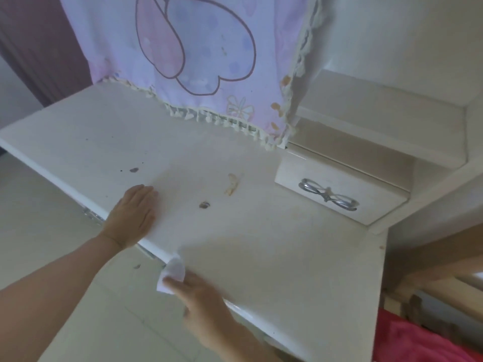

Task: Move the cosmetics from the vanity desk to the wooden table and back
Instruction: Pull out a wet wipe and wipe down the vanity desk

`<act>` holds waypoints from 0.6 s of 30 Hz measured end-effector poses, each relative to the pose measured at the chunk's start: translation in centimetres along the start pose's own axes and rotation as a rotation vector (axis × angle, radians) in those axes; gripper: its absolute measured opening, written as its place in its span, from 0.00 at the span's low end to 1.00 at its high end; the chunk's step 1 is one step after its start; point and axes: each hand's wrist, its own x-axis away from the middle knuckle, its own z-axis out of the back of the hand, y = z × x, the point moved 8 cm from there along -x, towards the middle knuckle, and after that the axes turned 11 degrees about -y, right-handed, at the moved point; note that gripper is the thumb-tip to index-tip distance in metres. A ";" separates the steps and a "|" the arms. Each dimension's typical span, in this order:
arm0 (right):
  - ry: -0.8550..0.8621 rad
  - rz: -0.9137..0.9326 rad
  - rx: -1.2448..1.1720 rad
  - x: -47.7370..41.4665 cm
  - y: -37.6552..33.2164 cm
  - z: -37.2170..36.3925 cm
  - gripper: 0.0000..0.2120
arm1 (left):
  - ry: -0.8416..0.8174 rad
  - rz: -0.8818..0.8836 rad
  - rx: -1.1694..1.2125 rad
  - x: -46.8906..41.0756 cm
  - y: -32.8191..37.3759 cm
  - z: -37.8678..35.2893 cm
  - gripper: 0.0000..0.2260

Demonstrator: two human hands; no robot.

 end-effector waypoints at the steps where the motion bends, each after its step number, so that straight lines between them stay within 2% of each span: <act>1: 0.114 -0.033 -0.072 0.3 0.8 2.0 0.28 | -0.001 -0.023 -0.012 0.1 0.0 -0.5 0.24; 3: 0.421 -0.101 -0.155 1.6 3.2 7.7 0.29 | -0.008 -0.055 -0.009 0.2 0.3 -1.2 0.25; 5: 0.602 -0.211 -0.129 2.8 6.6 13.5 0.29 | -0.013 -0.088 -0.005 0.1 0.5 -1.4 0.24; 7: 0.543 -0.317 -0.020 2.0 9.2 16.9 0.29 | -0.010 -0.086 0.018 0.0 0.1 -1.4 0.20; 10: 0.419 -0.395 0.129 -1.8 12.7 17.9 0.30 | 0.002 -0.086 0.035 0.2 0.1 -1.8 0.17; 15: 0.355 -0.466 0.153 -8.2 14.3 19.0 0.29 | 0.042 -0.127 0.052 0.2 -0.1 -1.7 0.18; 17: 0.242 -0.397 0.178 -9.3 12.3 16.6 0.28 | 0.053 -0.133 0.071 0.2 0.0 -1.4 0.18; 18: 0.171 -0.305 0.182 -9.4 10.7 14.1 0.29 | 0.056 -0.134 0.074 0.2 0.1 -1.4 0.18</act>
